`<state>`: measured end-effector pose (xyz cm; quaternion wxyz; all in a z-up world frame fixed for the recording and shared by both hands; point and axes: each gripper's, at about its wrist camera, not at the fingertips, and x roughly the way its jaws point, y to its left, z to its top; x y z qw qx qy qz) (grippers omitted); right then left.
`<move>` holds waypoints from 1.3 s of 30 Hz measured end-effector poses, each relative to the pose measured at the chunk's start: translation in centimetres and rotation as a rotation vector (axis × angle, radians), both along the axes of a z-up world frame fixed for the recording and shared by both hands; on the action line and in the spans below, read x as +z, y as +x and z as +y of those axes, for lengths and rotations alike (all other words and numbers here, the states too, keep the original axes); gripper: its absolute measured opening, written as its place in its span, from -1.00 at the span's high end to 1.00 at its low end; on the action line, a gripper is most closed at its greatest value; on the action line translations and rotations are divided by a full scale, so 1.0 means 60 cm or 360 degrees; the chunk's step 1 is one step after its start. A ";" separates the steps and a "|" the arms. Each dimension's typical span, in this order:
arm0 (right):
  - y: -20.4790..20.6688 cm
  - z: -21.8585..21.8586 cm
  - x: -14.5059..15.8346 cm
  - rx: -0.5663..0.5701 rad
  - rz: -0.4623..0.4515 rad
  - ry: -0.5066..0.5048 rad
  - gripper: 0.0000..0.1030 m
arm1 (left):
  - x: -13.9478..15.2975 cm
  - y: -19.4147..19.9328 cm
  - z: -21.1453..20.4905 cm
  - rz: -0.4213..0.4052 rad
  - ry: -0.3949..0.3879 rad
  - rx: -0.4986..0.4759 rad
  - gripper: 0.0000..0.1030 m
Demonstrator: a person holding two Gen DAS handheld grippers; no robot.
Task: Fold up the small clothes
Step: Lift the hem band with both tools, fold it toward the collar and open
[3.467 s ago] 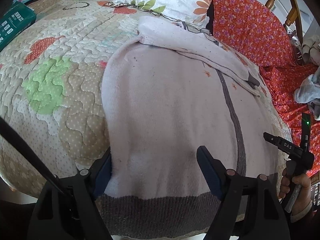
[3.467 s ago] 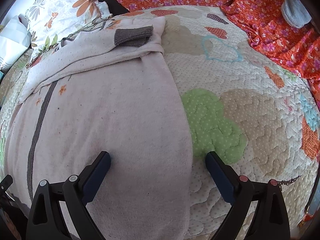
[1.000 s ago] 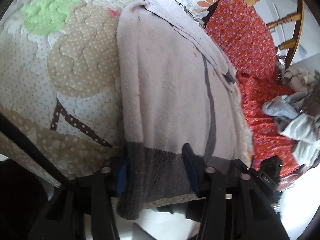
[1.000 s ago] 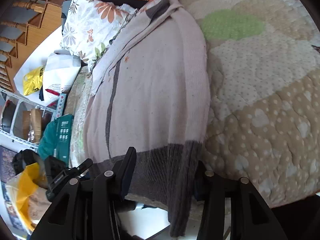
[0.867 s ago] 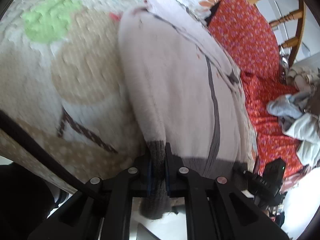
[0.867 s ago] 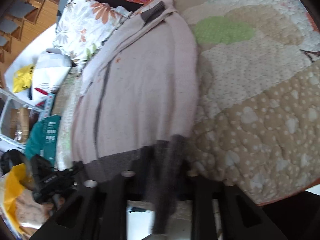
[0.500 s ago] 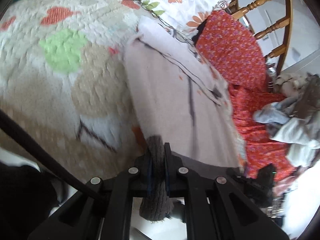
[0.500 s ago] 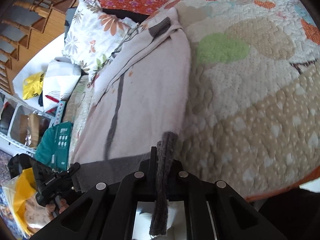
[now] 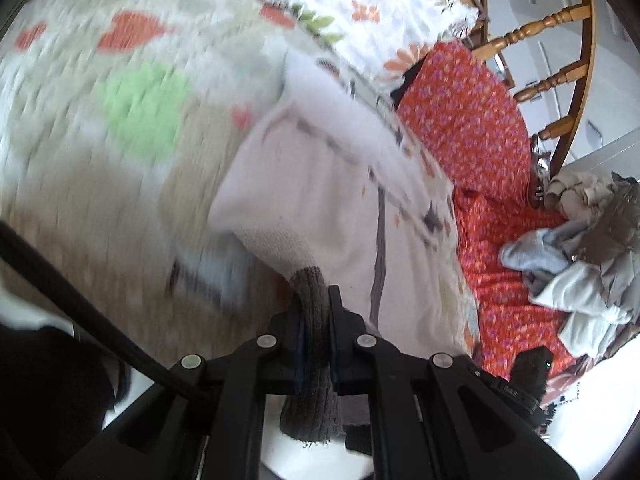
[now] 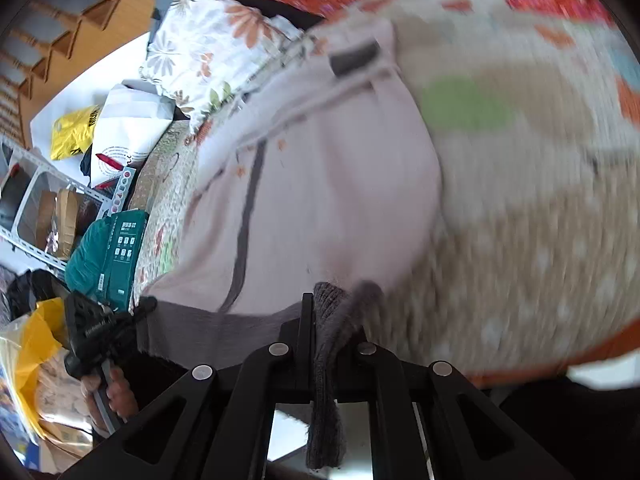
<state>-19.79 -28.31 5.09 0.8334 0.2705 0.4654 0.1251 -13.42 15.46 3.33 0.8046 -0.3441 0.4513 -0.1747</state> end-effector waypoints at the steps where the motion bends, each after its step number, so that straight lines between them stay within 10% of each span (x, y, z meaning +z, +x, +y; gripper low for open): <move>1: 0.013 -0.002 0.012 0.0004 -0.0019 -0.0017 0.89 | 0.007 0.019 0.001 -0.0014 -0.0006 0.0007 0.84; 11: 0.203 -0.019 0.077 -0.0084 -0.0094 -0.0038 0.89 | 0.025 0.226 -0.027 0.0010 0.0016 0.0067 0.84; 22: 0.440 -0.076 0.026 -0.0229 -0.0022 0.0220 0.83 | 0.019 0.428 -0.032 -0.0033 -0.0067 0.0160 0.81; 24: 0.464 -0.099 0.013 -0.0342 -0.0044 0.0258 0.72 | 0.039 0.441 -0.021 -0.0112 -0.0095 0.0223 0.72; 27: 0.480 -0.122 0.007 -0.0498 -0.0055 0.0210 -0.40 | 0.065 0.437 -0.011 -0.0156 -0.0085 0.0338 -0.21; 36: 0.463 -0.116 0.056 -0.0472 -0.0139 -0.0027 -0.44 | 0.059 0.409 -0.013 -0.0074 0.0094 0.0316 -0.32; 39: 0.438 -0.090 0.079 -0.0389 -0.0198 -0.0122 -0.15 | 0.062 0.383 -0.010 -0.0091 0.0125 0.0295 -0.32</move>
